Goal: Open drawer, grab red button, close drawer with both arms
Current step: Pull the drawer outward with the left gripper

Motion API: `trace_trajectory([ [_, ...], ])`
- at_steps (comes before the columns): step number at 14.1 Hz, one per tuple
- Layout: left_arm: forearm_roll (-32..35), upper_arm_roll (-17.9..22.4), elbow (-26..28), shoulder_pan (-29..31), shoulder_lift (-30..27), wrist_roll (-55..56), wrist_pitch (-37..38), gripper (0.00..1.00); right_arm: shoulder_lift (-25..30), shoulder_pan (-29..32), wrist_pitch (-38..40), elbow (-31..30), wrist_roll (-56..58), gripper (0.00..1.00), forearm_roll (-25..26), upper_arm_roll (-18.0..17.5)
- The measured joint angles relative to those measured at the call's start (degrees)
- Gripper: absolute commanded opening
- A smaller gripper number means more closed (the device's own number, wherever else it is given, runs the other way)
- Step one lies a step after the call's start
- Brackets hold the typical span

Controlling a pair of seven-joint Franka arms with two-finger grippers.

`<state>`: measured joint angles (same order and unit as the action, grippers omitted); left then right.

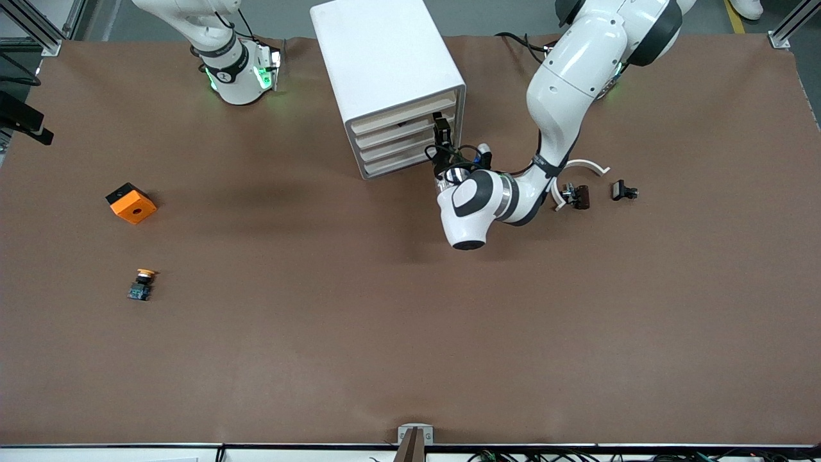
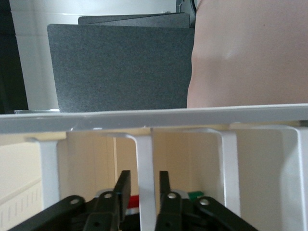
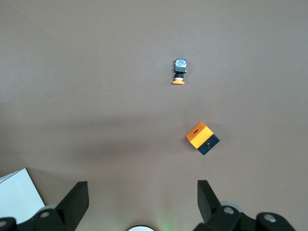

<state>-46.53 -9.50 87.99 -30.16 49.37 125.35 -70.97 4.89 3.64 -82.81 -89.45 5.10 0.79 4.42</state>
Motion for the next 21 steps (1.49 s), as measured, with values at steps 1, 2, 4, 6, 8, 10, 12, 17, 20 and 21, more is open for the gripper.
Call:
trace_trajectory([
  [1, 0.0, -0.23, 0.54, -0.14, 0.0, -0.24, 0.0, 0.17, 0.0, 0.0, -0.02, 0.0, 0.0, 1.0, 0.0, 0.0],
  [2, 0.0, -0.38, 0.93, -0.31, 0.0, -0.38, 0.0, 0.14, 0.0, 0.0, -0.06, 0.0, 0.0, 1.0, 0.0, 0.0],
  [4, 0.0, -0.4, 1.25, -0.46, 0.0, -0.46, -0.01, 0.09, 0.0, 0.0, -0.13, 0.0, 0.0, 1.0, 0.0, -0.03],
  [6, 0.01, -0.39, 1.38, -0.39, 0.0, -0.46, -0.09, 0.09, 0.0, 0.0, -0.17, 0.0, 0.0, 1.0, 0.0, -0.03],
  [8, 0.01, -0.37, 1.39, -0.16, 0.0, -0.46, -0.15, 0.09, 0.0, 0.0, -0.24, 0.03, 0.0, 1.0, 0.0, -0.02],
  [10, 0.04, -0.33, 1.38, 0.56, -0.04, -0.46, -0.15, 0.09, -0.08, 0.06, -0.58, 0.09, 0.01, 1.0, 0.05, 0.04],
  [12, 0.05, -0.28, 1.19, 1.77, -0.1, -0.47, -0.17, 0.1, -0.49, 0.16, -0.94, 0.29, 0.02, 1.0, 0.12, 0.1],
  [17, 0.05, -0.08, -1.25, 6.01, -0.21, -0.55, -1.03, 0.13, -4.23, 0.26, -3.72, 0.42, 0.02, 1.0, 0.19, 0.24],
  [20, 0.05, -0.04, -2.74, 8.36, -0.21, -0.75, -1.59, 0.14, -7.32, 0.29, -4.48, 0.56, 0.02, 1.0, 0.67, 0.32],
  [21, 0.05, -0.03, -3.2, 9.05, -0.22, -0.83, -1.8, 0.14, -8.32, 0.3, -4.81, 0.6, 0.02, 1.0, 1.21, 0.34],
])
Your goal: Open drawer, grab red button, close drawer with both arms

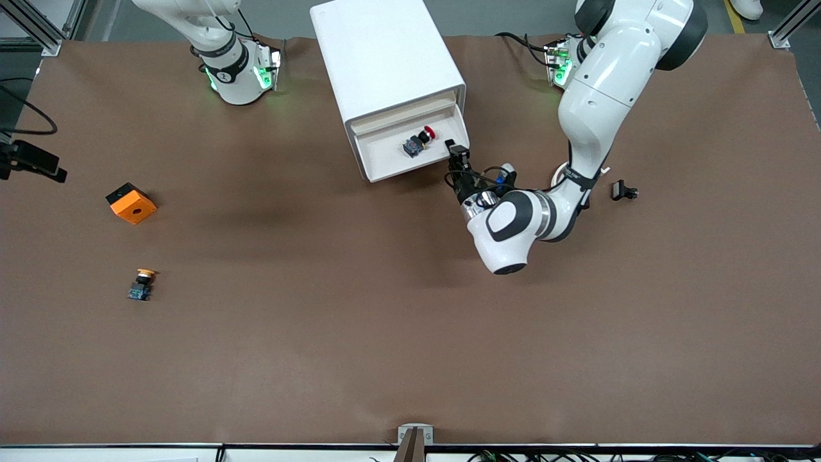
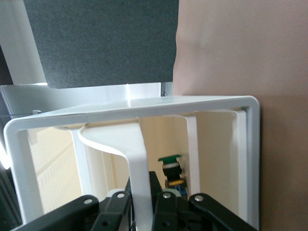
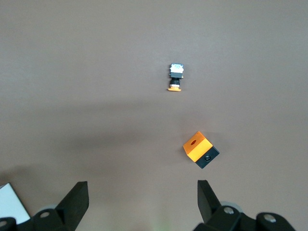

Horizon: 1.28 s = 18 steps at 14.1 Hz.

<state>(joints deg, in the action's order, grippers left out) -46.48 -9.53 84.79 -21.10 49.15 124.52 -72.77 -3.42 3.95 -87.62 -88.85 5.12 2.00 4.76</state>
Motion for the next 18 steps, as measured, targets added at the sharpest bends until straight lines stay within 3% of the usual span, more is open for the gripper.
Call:
trace_trajectory([
  [2, 0.0, 0.04, -0.53, 1.39, 0.0, -0.02, -0.21, 0.14, -1.7, 0.04, -1.2, 0.11, 0.01, 1.0, 0.47, 0.02],
  [4, 0.0, 0.05, -0.6, 2.41, 0.0, -0.21, -0.2, 0.2, -3.41, 0.03, -1.86, 0.12, 0.0, 1.0, 0.81, -0.01],
  [5, 0.0, 0.05, -0.6, 2.66, 0.0, -0.78, -0.2, 0.47, -4.08, -0.02, -2.06, 0.16, -0.2, 1.0, 0.9, -0.08],
  [6, 0.0, 0.05, -0.61, 2.73, 0.0, -1.35, -0.19, 0.81, -4.49, -0.11, -2.12, 0.27, -1.28, 1.0, 0.9, -0.18],
  [7, 0.0, 0.04, -0.68, 2.72, 0.0, -1.66, -0.15, 1.0, -4.68, -0.3, -2.12, 0.43, -3.88, 1.0, 0.88, -0.39],
  [11, -0.01, 0.07, -1.75, 2.88, -0.03, -5.69, -0.33, 1.0, -4.68, -6.77, -1.54, 0.91, -21.58, 1.0, -1.27, -1.01],
  [18, 5.91, 0.61, -8.08, 6.12, -0.4, -30.87, -0.79, 1.0, -4.9, -28.87, -3.75, 1.07, -59.05, 1.0, -4.91, -1.81],
])
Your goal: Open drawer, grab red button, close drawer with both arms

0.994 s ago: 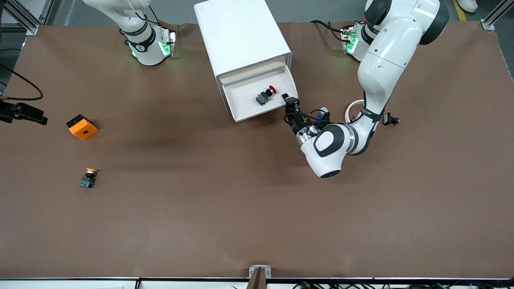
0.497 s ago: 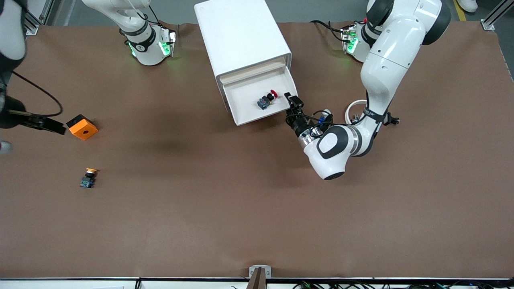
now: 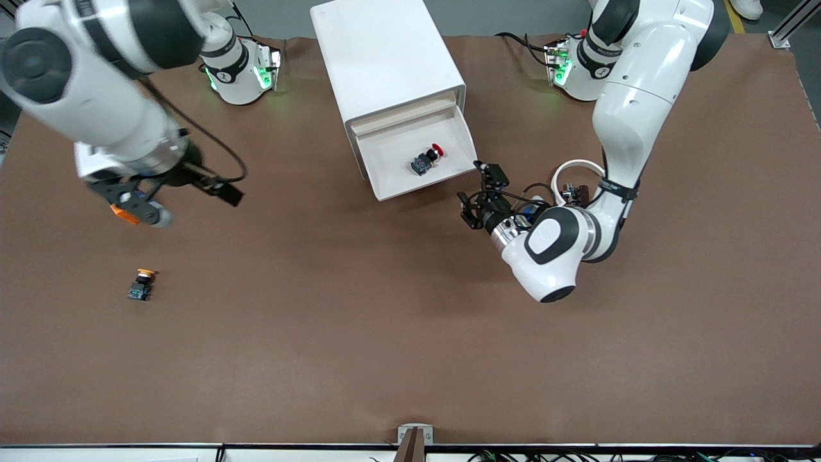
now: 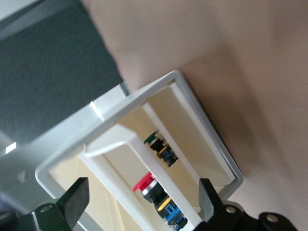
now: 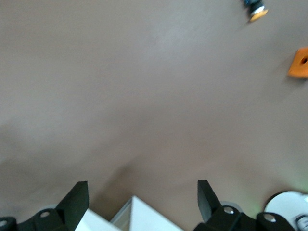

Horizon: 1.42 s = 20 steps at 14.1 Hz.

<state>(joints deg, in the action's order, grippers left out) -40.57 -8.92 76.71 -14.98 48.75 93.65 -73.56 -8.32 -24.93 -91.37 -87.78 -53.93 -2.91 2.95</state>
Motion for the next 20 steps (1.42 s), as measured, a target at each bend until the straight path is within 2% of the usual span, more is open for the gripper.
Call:
trace_trajectory([
  [4, 6.14, 0.08, -1.36, 2.9, -0.78, -15.78, -0.44, 1.0, -3.15, -9.57, -6.34, -0.95, -13.97, 1.0, -3.55, 0.02],
  [9, 13.33, 0.19, -4.81, 7.66, -3.66, -35.18, -1.96, 1.0, -9.36, -18.69, -16.52, -1.83, -28.07, 1.0, -3.73, 0.06],
  [13, 19.83, 0.23, -5.7, 12.79, -5.77, -52.29, -3.6, 1.0, -13.78, -24.23, -20.65, -1.87, -33.65, 1.0, -3.14, 0.17],
  [16, 24.69, 0.23, -5.88, 13.72, -7.4, -62.06, -8.82, 1.0, -16.59, -26.25, -20.86, -1.85, -34.18, 1.0, -2.6, 0.29],
  [20, 25.52, 0.24, -6.07, 14.0, -9.44, -63.3, -20.9, 1.0, -19.13, -28.02, -22.28, -1.83, -35.83, 1.0, -2.38, 0.35],
])
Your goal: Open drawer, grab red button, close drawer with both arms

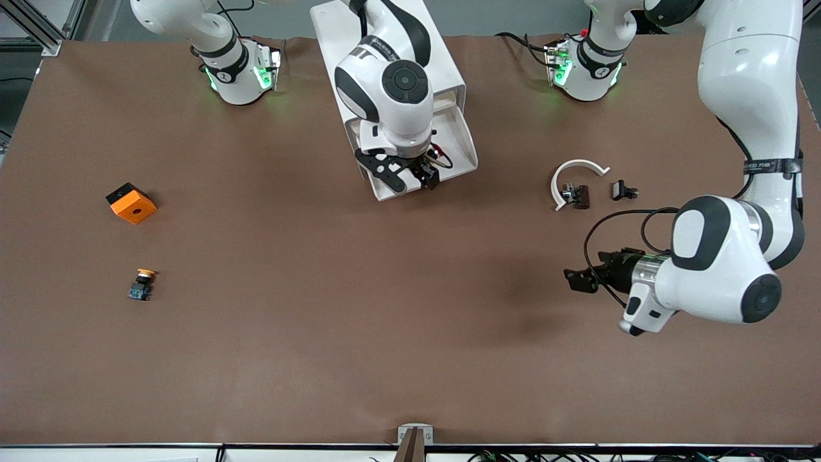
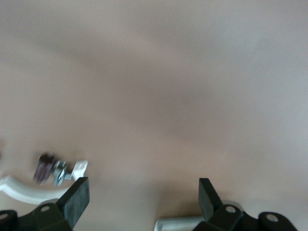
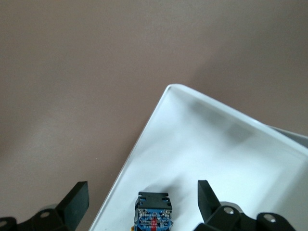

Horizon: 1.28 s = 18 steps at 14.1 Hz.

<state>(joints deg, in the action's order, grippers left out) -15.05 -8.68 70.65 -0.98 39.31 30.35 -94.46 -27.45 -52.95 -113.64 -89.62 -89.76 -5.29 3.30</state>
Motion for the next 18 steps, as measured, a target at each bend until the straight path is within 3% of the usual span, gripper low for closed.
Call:
trace_trajectory([
  [6, 0.69, 1.82, -0.02, 0.68, -1.22, -2.0, -5.46, 1.0, -1.64, -1.16, -0.65, 0.02, -2.13, 1.0, 0.07, 0.07],
  [12, 6.34, 1.86, 0.01, -0.23, -2.81, -11.14, -5.68, 1.0, -1.72, -2.12, -0.72, 0.08, -2.67, 1.0, 0.07, 0.08],
  [16, 9.62, 1.8, 0.87, -2.35, -4.21, -11.49, -5.93, 1.0, -1.74, -2.76, -0.72, 0.08, -4.14, 1.0, 0.07, 0.08],
  [18, 9.65, 1.77, 2.46, -2.59, -5.88, -11.47, -6.15, 1.0, -1.76, -2.84, -0.72, 0.08, -4.26, 0.61, 0.07, 0.08],
])
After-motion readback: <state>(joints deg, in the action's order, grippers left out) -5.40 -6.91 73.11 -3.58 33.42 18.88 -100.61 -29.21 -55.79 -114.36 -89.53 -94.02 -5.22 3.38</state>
